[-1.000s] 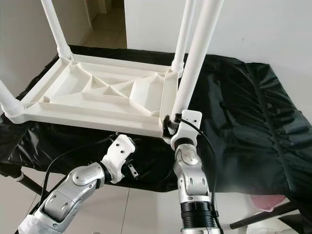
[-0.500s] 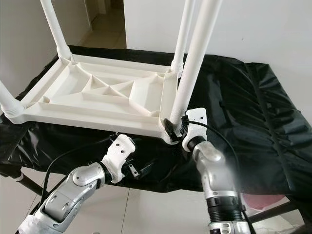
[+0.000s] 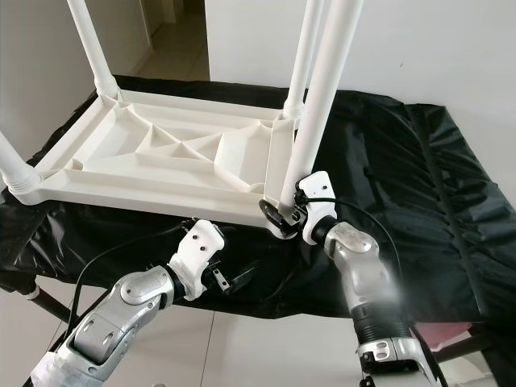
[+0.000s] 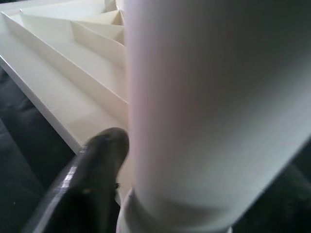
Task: Building children table
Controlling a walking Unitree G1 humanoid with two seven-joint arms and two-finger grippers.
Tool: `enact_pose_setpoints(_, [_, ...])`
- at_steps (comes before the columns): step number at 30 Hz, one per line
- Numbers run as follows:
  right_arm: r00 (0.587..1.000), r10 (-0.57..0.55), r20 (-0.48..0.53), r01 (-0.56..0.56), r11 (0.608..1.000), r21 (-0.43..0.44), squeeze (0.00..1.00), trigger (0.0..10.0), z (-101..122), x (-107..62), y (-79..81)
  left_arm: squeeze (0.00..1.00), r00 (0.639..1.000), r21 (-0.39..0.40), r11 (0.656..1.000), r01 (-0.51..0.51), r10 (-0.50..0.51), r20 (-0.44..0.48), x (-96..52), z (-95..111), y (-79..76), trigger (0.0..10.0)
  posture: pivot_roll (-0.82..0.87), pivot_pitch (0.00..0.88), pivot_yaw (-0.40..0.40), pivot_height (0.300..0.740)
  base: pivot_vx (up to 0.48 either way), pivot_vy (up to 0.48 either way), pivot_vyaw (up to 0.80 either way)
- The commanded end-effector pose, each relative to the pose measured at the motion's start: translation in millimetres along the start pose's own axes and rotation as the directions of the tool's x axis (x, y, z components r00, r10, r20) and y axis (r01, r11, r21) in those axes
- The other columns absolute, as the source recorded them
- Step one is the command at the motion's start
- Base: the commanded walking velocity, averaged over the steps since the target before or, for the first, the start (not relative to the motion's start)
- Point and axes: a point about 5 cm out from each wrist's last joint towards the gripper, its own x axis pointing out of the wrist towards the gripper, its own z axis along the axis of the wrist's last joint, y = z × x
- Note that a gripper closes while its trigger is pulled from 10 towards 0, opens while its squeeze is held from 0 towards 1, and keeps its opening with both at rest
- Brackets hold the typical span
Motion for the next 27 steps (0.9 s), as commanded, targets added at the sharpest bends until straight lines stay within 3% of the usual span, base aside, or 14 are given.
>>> enact_pose_setpoints(1, [1.000, 0.018, -0.011, -0.018, 1.000, -0.008, 0.00, 0.0, -2, 1.1, 1.4, 0.00, 1.000, -0.001, 1.000, 0.021, -0.021, -0.021, -0.5, -4, -0.9, 10.0, -0.01, 0.075, -0.018, 0.740, 0.000, 0.000, 0.00])
enact_pose_setpoints(10, [0.999, 0.043, -0.017, -0.043, 0.999, -0.006, 0.00, 0.0, -8, -2.6, -0.5, 0.00, 1.000, -0.002, 1.000, 0.022, -0.022, -0.022, -0.2, -4, -1.6, 10.0, -0.01, 0.074, -0.013, 0.740, 0.000, 0.000, 0.00])
enact_pose_setpoints(11, [0.999, 0.033, -0.019, -0.033, 0.999, -0.003, 0.00, 3.0, -9, -4.0, -0.7, 0.00, 0.999, -0.002, 1.000, 0.025, -0.025, -0.021, 0.1, -4, -1.9, 10.0, -0.01, 0.072, -0.013, 0.740, 0.000, 0.000, 0.00])
enact_pose_setpoints(12, [0.999, 0.033, -0.019, -0.033, 0.999, -0.003, 0.00, 3.0, -9, -4.0, -0.7, 0.00, 0.999, -0.002, 1.000, 0.025, -0.025, -0.021, 0.1, -4, -1.9, 10.0, -0.01, 0.072, -0.013, 0.740, 0.000, 0.000, 0.00])
enact_pose_setpoints(13, [1.000, 0.004, -0.022, -0.004, 1.000, 0.016, 0.00, 10.0, -9, -4.8, -1.1, 0.00, 0.999, 0.000, 1.000, 0.027, -0.027, -0.021, 0.2, -4, -1.9, 10.0, -0.01, 0.072, -0.011, 0.740, 0.000, 0.000, 0.00])
enact_pose_setpoints(20, [0.992, -0.120, -0.032, 0.122, 0.988, 0.096, 0.00, 10.0, -10, -2.9, 3.6, 0.00, 0.999, -0.001, 1.000, 0.029, -0.029, -0.022, -0.8, -4, -1.9, 10.0, -0.01, 0.074, -0.010, 0.740, 0.000, 0.000, 0.00])
enact_pose_setpoints(27, [0.942, -0.328, -0.078, 0.337, 0.917, 0.215, 0.00, 10.0, -11, 4.3, 24.7, 0.00, 0.999, -0.003, 1.000, 0.031, -0.031, -0.023, -0.1, -4, -2.8, 10.0, -0.02, 0.078, -0.011, 0.740, 0.000, 0.000, 0.00])
